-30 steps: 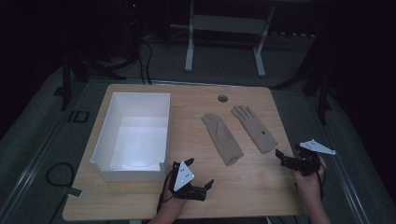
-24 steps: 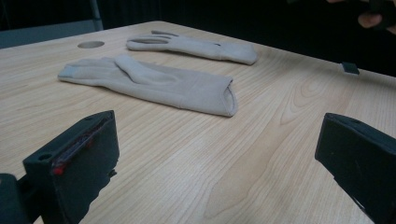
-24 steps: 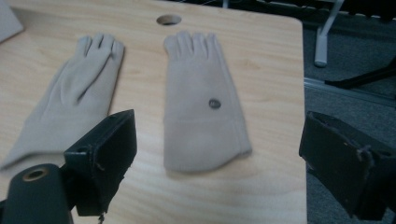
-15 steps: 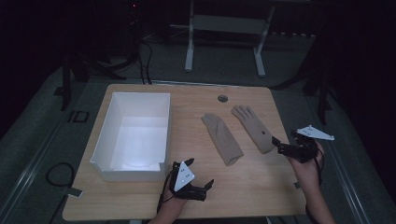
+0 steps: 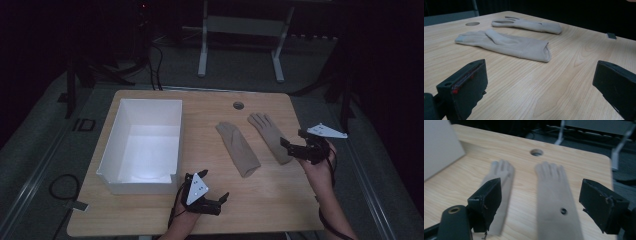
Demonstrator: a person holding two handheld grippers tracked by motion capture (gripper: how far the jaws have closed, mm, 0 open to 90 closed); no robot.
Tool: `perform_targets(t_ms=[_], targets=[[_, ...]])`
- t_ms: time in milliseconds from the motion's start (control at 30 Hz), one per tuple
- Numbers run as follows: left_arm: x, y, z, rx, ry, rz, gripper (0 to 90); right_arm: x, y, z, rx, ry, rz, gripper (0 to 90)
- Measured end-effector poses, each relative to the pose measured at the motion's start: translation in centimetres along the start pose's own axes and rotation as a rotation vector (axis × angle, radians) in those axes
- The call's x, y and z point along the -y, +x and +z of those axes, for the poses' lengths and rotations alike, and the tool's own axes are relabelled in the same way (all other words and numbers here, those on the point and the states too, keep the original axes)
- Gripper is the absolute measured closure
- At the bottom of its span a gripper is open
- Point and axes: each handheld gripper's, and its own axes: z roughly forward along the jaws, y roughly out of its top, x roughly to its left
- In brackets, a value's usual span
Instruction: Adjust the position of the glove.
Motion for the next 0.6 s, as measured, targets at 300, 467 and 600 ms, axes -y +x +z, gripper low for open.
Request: perform_targets(t_ms=[300,467,600], targets=[[0.0,0.0,0.0,0.002,0.000,0.003,0.2,-1.1,2.2,2.5,-0.072,0.012,-0.055,22.8],[0.0,0.0,0.0,0.003,0.001,0.005,0.2,-1.3,3.3,4.1,-0.098,0.027,-0.072,25.4],[0.0,0.0,0.0,0.004,0.000,0.004,0.2,-1.2,3.9,5.5,-0.115,0.044,-0.077,25.5]])
